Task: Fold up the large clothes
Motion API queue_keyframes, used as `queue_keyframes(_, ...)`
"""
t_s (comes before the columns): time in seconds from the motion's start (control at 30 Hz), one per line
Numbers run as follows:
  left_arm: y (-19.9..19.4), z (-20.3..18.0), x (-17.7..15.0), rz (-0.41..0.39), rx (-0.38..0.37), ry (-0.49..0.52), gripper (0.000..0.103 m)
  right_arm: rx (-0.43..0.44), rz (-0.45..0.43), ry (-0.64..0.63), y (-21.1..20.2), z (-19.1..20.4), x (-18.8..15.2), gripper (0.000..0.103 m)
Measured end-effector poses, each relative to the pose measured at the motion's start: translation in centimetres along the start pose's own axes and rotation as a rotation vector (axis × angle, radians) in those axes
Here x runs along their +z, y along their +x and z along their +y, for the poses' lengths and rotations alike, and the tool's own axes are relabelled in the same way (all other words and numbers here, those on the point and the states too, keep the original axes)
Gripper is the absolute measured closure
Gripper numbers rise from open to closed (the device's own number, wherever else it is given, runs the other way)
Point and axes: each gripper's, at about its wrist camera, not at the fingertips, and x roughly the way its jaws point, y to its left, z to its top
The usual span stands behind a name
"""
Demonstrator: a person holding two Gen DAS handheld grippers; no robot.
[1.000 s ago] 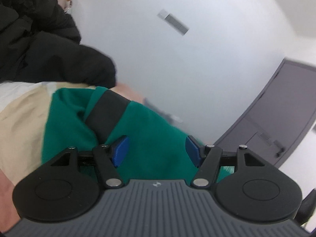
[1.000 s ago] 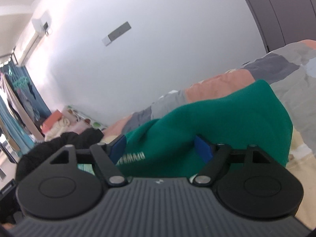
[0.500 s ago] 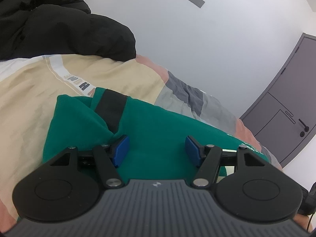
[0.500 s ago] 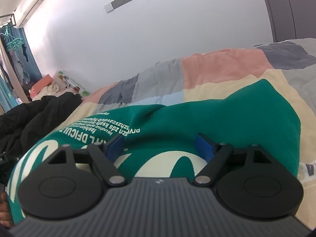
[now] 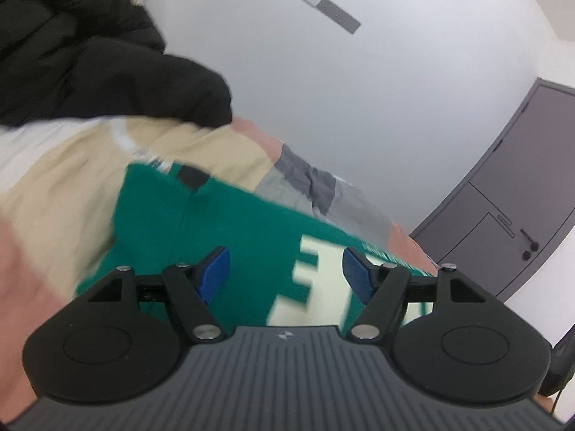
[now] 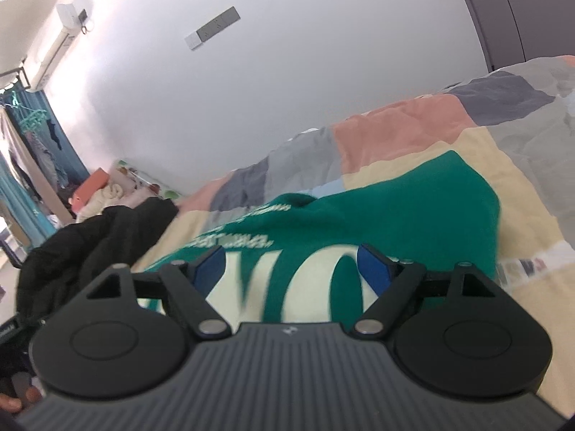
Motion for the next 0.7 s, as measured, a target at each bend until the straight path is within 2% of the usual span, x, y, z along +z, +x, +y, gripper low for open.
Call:
queue_keyframes(0.1,-2.2,0.7,-1.7,0.064,0.015,-0.068,0.027,0.025,0.042,0.061,-2.3,0.3,-0.9,0.021)
queue_keyframes(0.2,-3.2,2.3,-3.2,0.124,0.044,-0.187,0.024,0.074,0.102,0.186,-3.6,-0.4,-2.1,0.020)
queue_keyframes(0.33,-1.6,5.2,-4.5,0.208,-0.005,-0.392,0.022,0.088,0.166,0.330,-3.0,-2.1,-3.3,0.019)
queue_keyframes(0.47,0.6,7.1,-4.8,0.171,-0.050,-0.512,0.024,0.081,0.174,0.469,-1.1,-4.9,-3.9,0.019)
queue_keyframes(0.5,1.1,7.4,-4.5,0.155,-0.061,-0.523,0.026,0.084,0.157,0.513,-0.6,-5.8,-4.0,0.019)
queue_keyframes(0.53,1.0,7.3,-4.2,0.134,-0.070,-0.521,0.036,0.084,0.148,0.550,-0.2,-6.6,-4.1,0.020)
queue_keyframes(0.6,1.0,7.2,-3.3,0.116,-0.067,-0.492,0.049,0.074,0.126,0.596,0.3,-7.9,-3.9,0.034)
queue_keyframes(0.67,0.5,6.5,-2.1,0.088,-0.071,-0.422,0.059,0.079,0.118,0.607,0.7,-8.4,-3.6,0.056)
queue_keyframes(0.7,0.0,6.1,-1.4,0.060,-0.081,-0.384,0.067,0.089,0.121,0.591,0.8,-8.3,-3.3,0.063)
